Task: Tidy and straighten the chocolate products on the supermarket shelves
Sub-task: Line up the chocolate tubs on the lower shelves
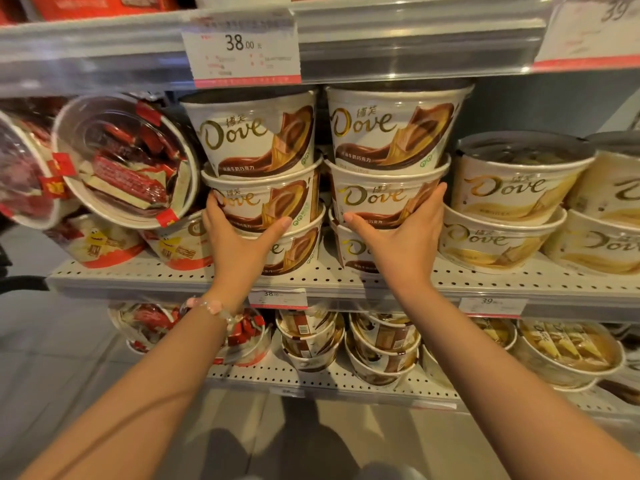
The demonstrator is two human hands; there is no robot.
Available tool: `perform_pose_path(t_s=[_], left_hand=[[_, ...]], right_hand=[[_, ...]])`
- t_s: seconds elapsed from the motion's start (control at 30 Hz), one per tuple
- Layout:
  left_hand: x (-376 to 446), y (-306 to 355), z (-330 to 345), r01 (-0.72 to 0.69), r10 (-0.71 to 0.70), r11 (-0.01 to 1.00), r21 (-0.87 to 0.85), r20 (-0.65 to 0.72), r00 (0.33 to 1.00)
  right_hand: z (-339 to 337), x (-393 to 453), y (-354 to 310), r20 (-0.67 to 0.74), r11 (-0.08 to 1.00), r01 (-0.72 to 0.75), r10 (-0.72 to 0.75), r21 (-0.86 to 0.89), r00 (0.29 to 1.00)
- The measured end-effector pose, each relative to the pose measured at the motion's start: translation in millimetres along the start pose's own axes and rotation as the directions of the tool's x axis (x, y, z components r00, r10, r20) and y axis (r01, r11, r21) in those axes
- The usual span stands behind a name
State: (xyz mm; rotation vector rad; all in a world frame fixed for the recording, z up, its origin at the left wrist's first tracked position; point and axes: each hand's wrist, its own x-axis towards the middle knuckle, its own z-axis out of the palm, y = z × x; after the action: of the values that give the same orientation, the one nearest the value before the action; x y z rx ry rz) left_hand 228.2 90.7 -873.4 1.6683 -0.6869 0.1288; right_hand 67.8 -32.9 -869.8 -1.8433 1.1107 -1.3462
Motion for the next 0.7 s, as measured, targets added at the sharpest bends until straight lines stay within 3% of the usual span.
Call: perform_pose_path(t_s=[0.33,0.5,0.63,0.7], left_hand=[[-6,5,1,0.032,-0.032,0.999,0.014,-0.021,0.999],[-34,-1,10,-0.092,0.098,0.995,0.048,-0.123,0.988],[-84,-26,18,-0.159,0.168,0.985,0.071,-0.146,0.975],[-104,-51,20,-0.182,0.204,0.968,0.171,-0.121,0.972]], right_hand=[[-2,-5,1,0.04,0.999,0.012,-0.013,0.038,0.999],[-9,-33,27,0.018,0.979,0.131,-0.136,0.154,0.991],[-23,-66,60,0.005,0.962,0.23,-0.233,0.147,0.972],[-27,-82,80,-0.01,0.959,0.261,-0.262,0.106,0.965]])
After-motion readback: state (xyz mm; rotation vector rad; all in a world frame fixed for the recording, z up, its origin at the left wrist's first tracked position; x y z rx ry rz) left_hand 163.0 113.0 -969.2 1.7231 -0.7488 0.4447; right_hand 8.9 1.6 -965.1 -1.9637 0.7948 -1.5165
